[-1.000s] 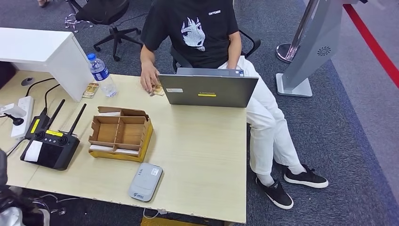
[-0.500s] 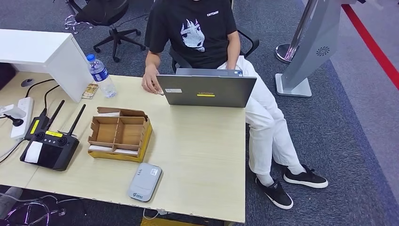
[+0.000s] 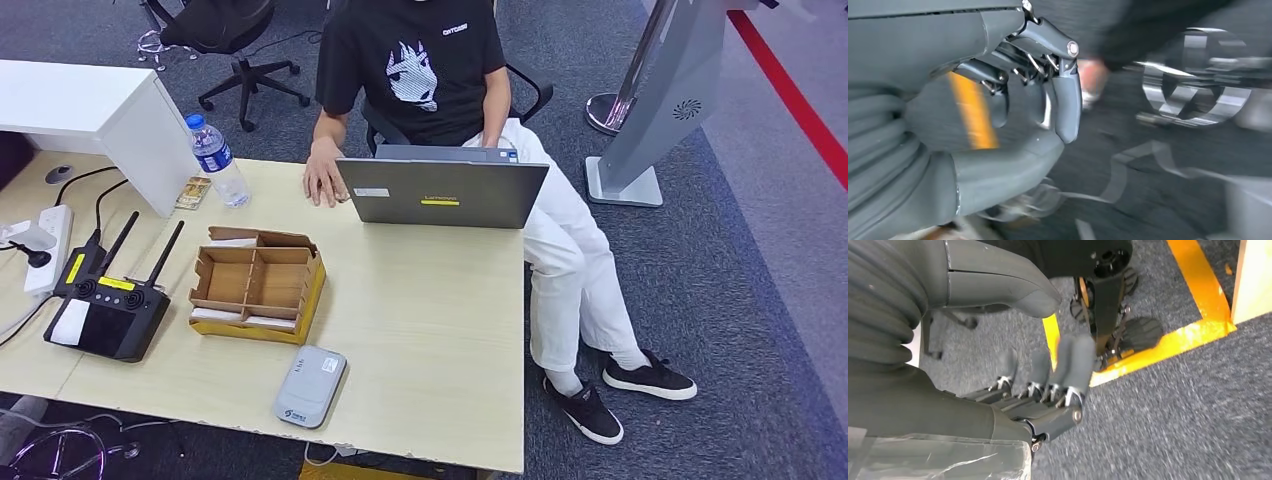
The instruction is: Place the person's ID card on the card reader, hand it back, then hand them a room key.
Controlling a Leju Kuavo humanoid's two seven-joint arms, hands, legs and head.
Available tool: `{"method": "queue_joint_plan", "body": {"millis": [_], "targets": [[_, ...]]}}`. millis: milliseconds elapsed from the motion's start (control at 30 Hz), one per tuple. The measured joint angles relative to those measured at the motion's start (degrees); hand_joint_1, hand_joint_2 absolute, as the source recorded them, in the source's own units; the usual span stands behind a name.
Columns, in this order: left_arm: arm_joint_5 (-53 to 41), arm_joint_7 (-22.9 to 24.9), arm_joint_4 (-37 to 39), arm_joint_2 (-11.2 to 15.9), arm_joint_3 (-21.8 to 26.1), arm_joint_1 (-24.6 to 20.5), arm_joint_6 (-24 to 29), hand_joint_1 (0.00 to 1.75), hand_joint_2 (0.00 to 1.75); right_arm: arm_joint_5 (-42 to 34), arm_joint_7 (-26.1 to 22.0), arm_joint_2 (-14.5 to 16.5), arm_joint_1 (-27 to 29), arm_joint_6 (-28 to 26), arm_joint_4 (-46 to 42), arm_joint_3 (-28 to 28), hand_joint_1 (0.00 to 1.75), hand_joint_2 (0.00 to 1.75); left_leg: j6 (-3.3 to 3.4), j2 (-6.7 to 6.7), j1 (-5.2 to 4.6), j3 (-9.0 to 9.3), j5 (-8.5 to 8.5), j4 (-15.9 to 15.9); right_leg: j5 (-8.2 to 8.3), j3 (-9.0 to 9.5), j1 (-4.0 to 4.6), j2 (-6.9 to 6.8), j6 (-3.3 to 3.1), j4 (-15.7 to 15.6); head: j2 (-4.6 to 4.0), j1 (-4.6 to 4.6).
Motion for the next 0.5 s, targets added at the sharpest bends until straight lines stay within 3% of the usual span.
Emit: {"method": "queue_joint_plan", "body": {"millis": [67, 267, 500], "targets": [[-2.5, 4.1, 1.5, -1.1, -0.2, 0.0, 2.9, 0.04, 1.75, 0.9, 0.6, 0.0, 0.0, 0.1, 0.0, 0.4, 0.00, 1.75, 0.00, 0.00, 0.00, 0.01, 0.00, 0.0, 0.00, 0.00, -0.02, 0.00, 0.00, 0.0, 0.00, 0.01], [-12.9, 17.2, 4.2, -4.8, -5.5, 0.4, 3.2, 0.00, 1.75, 4.3, 0.8, 0.0, 0.0, 2.0, 0.0, 2.3, 0.00, 1.75, 0.00, -0.01, 0.02, 0.01, 0.00, 0.0, 0.00, 0.00, -0.02, -0.03, 0.00, 0.0, 0.00, -0.01], [-14.6, 19.6, 5.0, -6.5, -9.5, 0.6, 2.4, 0.00, 1.75, 4.8, 0.4, 0.0, 0.0, 2.6, 0.0, 3.8, 0.00, 1.75, -0.01, -0.02, 0.07, 0.01, 0.00, 0.0, 0.00, 0.00, 0.01, -0.04, -0.01, 0.0, 0.00, 0.09]]}}
